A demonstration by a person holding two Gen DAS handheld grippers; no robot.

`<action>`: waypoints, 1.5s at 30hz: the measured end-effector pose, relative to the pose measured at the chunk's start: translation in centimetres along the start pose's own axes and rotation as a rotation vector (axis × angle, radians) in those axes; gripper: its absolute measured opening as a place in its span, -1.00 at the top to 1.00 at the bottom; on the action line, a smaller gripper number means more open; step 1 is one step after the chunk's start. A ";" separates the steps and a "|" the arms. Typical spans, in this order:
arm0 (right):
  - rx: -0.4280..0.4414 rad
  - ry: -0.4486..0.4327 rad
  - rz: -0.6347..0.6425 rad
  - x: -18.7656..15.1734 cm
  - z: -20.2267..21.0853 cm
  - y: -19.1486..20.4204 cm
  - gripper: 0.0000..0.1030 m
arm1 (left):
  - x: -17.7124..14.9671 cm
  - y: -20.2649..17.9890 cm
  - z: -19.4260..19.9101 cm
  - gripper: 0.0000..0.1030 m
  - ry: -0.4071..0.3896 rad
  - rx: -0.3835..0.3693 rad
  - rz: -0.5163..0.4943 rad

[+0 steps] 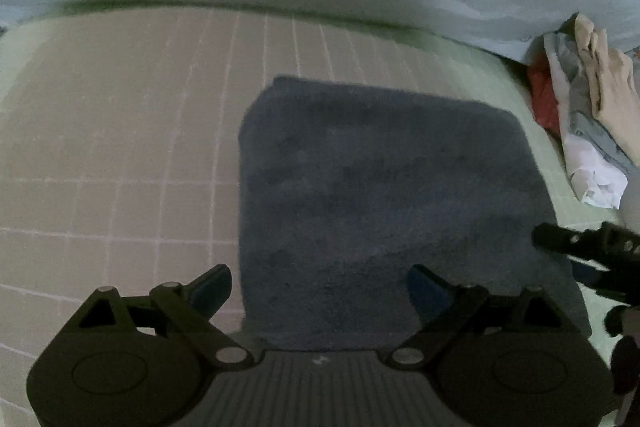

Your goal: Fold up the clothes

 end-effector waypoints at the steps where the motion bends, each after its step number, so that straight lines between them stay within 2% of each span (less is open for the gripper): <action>1: -0.004 0.016 0.003 -0.2 -0.6 0.0 -0.62 | 0.0 0.2 -0.4 -0.84 0.006 -0.011 0.015; 4: 0.036 0.057 -0.054 -0.6 -1.6 0.2 -0.67 | 0.2 0.6 -1.3 -0.85 0.020 -0.055 0.065; 6: 0.086 0.090 -0.123 -1.0 -2.0 0.1 -0.63 | 0.3 0.7 -1.7 -0.76 0.029 -0.099 0.087; 8: 0.136 0.124 -0.193 -1.3 -2.3 0.0 -0.40 | 0.4 0.7 -1.6 -0.40 0.033 -0.126 0.090; 9: 0.160 0.140 -0.227 -1.5 -2.5 0.0 -0.13 | 0.4 0.6 -1.4 -0.25 0.032 -0.129 0.085; 10: 0.185 0.157 -0.262 -1.6 -2.6 -0.1 0.11 | 0.5 0.5 -1.1 0.02 0.028 -0.129 0.075; 11: 0.202 0.160 -0.287 -1.8 -2.5 -0.2 0.22 | 0.7 0.3 -0.6 0.23 0.022 -0.136 0.063; 12: 0.208 0.147 -0.286 -1.8 -2.0 -0.1 0.42 | 0.8 0.1 -0.1 0.35 0.016 -0.144 0.052; 13: 0.209 0.129 -0.272 -1.8 -1.4 0.2 0.50 | 1.1 -0.3 0.4 0.48 0.003 -0.156 0.044; 16: 0.204 0.079 -0.264 -1.7 0.6 0.6 0.55 | 1.9 -2.4 1.6 0.59 -0.024 -0.191 -0.014; 23: 0.163 -0.079 -0.347 1.1 7.2 -3.2 0.56 | 4.6 -11.7 1.4 0.61 -0.014 -0.339 -0.174; 27: 0.140 -0.195 -0.440 3.7 10.8 -8.0 0.56 | 7.1 -18.9 0.0 0.62 -0.025 -0.435 -0.253; 31: 0.108 -0.317 -0.494 8.0 14.2 -13.1 0.56 | 10.7 -26.9 -1.1 0.63 -0.081 -0.532 -0.315; 35: 0.097 -0.449 -0.472 15.2 17.6 -18.0 0.57 | 15.8 -35.4 -2.5 0.63 -0.174 -0.604 -0.354; 39: 0.095 -0.581 -0.413 24.7 19.4 -21.6 0.57 | 22.0 -43.1 -4.3 0.62 -0.274 -0.630 -0.383; 42: 0.090 -0.664 -0.385 31.5 19.5 -23.9 0.56 | 26.5 -46.3 -6.6 0.55 -0.346 -0.603 -0.371; 44: 0.081 -0.683 -0.424 35.3 17.3 -25.8 0.51 | 29.0 -46.9 -10.1 0.30 -0.352 -0.540 -0.327; 45: 0.059 -0.678 -0.445 36.8 15.4 -26.7 0.37 | 29.7 -46.9 -12.4 0.24 -0.328 -0.509 -0.316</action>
Point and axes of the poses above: each gripper's, at about its wrist camera, not at the fingertips, and z roughly against the way its jaws point, y to its left, x to its top, the point moved 10 cm from there along -z, roughly the way its jaws point, and after that the axes turned 14 degrees about -x, right-handed, at the moved point
